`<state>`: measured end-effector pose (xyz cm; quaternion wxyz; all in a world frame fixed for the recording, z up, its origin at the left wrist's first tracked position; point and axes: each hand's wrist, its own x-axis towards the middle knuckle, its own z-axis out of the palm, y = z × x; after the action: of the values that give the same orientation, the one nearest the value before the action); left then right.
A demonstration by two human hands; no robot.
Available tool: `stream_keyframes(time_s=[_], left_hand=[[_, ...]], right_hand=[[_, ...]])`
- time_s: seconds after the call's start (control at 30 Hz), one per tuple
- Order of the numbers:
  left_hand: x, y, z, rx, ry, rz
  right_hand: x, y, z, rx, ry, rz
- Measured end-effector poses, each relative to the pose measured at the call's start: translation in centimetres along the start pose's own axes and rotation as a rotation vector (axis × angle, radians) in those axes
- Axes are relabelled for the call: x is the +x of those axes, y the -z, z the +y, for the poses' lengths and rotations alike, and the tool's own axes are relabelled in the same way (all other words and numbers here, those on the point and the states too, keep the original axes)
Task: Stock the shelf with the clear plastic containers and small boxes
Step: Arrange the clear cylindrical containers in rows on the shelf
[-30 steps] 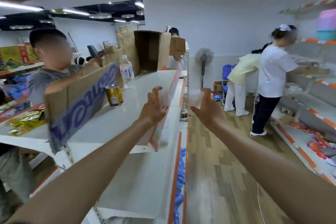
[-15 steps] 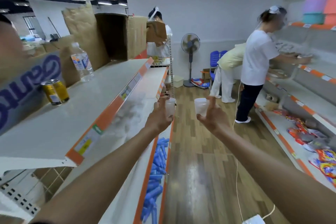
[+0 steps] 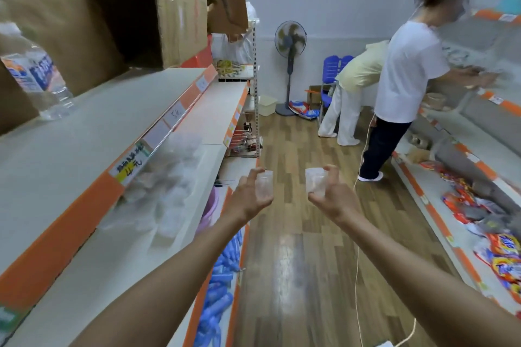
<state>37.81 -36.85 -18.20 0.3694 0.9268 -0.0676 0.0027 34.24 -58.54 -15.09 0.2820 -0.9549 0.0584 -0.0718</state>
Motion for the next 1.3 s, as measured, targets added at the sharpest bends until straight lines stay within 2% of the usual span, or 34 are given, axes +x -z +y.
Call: stream_keyframes(time_s=[0.33,0.63,1.0,1.3], left_hand=[[13.7,-0.9,-2.4,-0.130,0.076,0.014],[27.4,-0.8,-4.9,-0.114,0.197,0.131],[44.8,-0.4,-7.4,-0.057,0.383,0.284],[55.6,1.4,-14.2,-0.031,0.533,0.399]], right_hand=[[14.7,-4.0,-0.6,0.013,-0.016,-0.095],[31.1,-9.5,-1.8,0.003,0.149,-0.149],[52.9,-14.4,-2.8,0.037,0.294,-0.322],[66.6,-21.8,-7.8,0.102,0.373,-0.449]])
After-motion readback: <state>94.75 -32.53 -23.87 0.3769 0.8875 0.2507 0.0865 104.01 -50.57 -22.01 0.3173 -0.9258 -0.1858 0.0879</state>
